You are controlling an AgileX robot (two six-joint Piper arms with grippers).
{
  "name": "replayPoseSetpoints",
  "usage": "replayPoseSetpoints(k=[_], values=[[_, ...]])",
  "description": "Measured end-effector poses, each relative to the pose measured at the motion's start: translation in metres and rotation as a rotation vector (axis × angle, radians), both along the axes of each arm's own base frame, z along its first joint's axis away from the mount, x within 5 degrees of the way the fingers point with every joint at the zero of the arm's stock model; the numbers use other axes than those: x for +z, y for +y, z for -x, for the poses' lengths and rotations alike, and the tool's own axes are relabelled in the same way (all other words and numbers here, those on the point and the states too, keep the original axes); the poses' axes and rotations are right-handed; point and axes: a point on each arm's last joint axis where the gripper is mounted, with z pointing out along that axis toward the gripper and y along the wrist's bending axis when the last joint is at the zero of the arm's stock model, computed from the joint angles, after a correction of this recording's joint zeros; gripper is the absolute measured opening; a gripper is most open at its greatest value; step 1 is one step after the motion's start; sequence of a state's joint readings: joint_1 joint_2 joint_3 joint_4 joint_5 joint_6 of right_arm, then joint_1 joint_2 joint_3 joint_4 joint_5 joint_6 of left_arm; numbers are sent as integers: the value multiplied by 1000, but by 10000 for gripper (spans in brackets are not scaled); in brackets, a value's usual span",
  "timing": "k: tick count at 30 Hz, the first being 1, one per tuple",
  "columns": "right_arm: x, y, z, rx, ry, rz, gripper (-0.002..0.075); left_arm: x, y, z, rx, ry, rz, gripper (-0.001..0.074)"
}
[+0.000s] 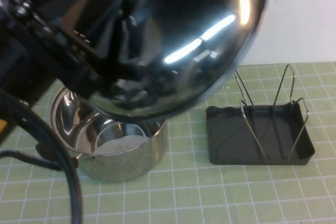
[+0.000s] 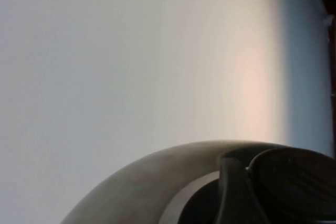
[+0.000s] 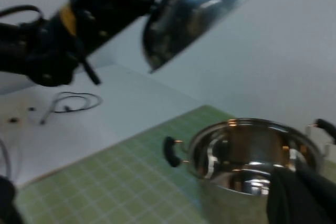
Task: Put pot lid on rack
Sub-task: Hand over the pot lid
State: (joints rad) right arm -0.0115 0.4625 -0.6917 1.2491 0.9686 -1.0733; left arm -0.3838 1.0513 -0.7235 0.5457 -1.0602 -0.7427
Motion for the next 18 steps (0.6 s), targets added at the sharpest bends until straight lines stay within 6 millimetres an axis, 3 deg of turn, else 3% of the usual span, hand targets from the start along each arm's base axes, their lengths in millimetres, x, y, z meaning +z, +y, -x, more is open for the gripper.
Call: replayPoseSetpoints(k=[3, 6, 14, 18], values=[[2, 7, -10, 146, 73, -72, 1, 1, -15, 10, -26, -26, 13, 330], [5, 11, -20, 251, 138, -162, 58, 4, -27, 21, -47, -61, 31, 330], [17, 10, -30, 270, 142, -326, 537, -8, -66, 35, -101, -120, -31, 330], [18, 9, -33, 235, 139, -335, 593, -14, -75, 34, -106, -99, -27, 330]])
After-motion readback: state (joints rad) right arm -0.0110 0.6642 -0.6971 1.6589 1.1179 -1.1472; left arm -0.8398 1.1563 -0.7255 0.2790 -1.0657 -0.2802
